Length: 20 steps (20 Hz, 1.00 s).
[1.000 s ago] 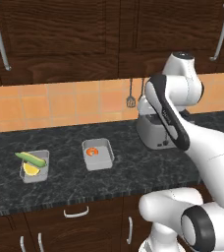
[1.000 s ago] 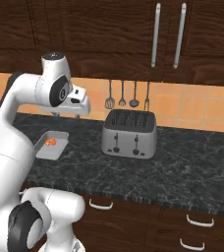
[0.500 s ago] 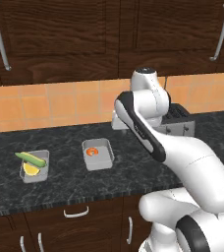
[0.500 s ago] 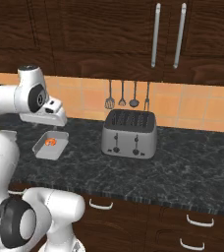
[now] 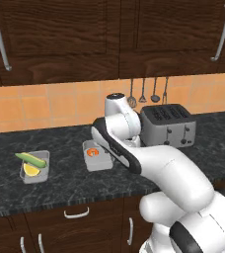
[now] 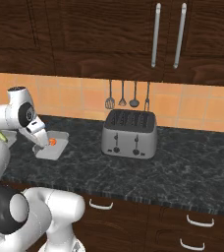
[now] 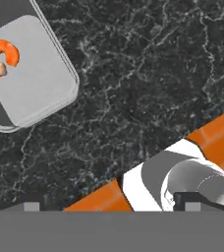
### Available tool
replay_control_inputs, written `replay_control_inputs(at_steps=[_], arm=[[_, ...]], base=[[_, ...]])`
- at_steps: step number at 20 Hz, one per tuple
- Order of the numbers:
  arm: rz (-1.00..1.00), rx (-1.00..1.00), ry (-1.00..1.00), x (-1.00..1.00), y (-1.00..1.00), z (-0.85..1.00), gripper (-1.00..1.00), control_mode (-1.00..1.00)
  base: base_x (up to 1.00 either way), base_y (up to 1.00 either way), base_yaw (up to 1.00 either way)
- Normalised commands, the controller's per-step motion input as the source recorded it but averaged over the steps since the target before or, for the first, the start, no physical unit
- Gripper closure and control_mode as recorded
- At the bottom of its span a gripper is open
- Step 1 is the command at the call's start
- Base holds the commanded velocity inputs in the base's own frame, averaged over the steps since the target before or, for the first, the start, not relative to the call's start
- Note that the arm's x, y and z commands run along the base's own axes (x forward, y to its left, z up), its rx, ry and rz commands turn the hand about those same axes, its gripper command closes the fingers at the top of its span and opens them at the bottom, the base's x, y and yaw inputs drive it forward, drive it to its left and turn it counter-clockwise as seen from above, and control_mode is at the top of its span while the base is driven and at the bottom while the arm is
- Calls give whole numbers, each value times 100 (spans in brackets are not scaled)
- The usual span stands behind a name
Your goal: Take the meat container that has the shrimp and place it on the second highest rack of the freezer. Then take the vegetable container that has the corn and lemon wedge and place it on the highest rack of the freezer.
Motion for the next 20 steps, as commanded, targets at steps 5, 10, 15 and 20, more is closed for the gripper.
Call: replay_control_inputs(at_steps=[5, 10, 15, 20], arm=[[-49, 0, 0, 23, 19, -71, -100, -100], [-35, 0, 0, 54, 8, -49, -100, -100], [-24, 0, -2, 51, 10, -24, -100, -100], [-22, 0, 0, 39, 17, -7, -100, -100]], base=[[0, 0, 0], [0, 0, 0], [0, 0, 0], [0, 0, 0]])
